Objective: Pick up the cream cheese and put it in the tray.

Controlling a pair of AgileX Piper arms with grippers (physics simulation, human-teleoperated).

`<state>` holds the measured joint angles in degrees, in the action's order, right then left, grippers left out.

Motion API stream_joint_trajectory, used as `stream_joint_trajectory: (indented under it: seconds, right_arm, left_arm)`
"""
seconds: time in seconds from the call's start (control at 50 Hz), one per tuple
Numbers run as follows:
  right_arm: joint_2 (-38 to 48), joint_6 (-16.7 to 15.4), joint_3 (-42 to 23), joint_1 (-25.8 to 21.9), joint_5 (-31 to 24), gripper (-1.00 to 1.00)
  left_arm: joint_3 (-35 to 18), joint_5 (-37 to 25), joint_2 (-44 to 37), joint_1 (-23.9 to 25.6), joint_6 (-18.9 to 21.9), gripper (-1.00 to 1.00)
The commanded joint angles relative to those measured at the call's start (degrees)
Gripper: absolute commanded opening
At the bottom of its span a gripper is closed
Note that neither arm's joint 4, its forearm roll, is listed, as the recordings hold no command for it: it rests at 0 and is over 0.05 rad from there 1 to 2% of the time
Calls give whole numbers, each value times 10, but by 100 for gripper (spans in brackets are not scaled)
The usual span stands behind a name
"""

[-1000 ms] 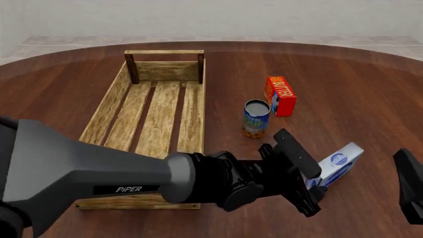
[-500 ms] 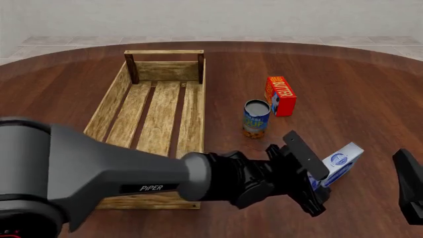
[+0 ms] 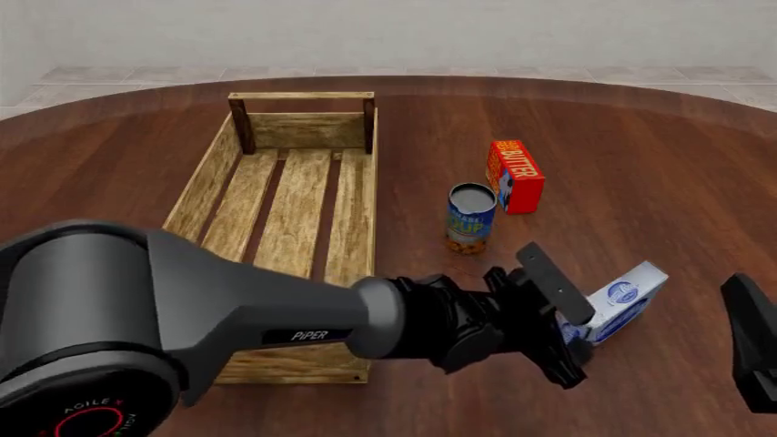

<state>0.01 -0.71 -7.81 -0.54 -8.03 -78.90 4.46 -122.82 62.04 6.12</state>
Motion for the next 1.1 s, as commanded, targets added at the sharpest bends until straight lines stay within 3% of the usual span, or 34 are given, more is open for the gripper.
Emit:
stream_joint_trajectory:
  seconds: [0.02,0.4,1.1]
  right_arm:
    - [0,0,0,1,-1,100]
    - [0,1,0,2,-2,100]
    - [0,-3,0,2,-2,100]
  left_arm:
    - [-17,-10,-20,-6,-9,100]
    - [-36,-23,-43,0,16,100]
    - [-94,-79,-81,15,-30,100]
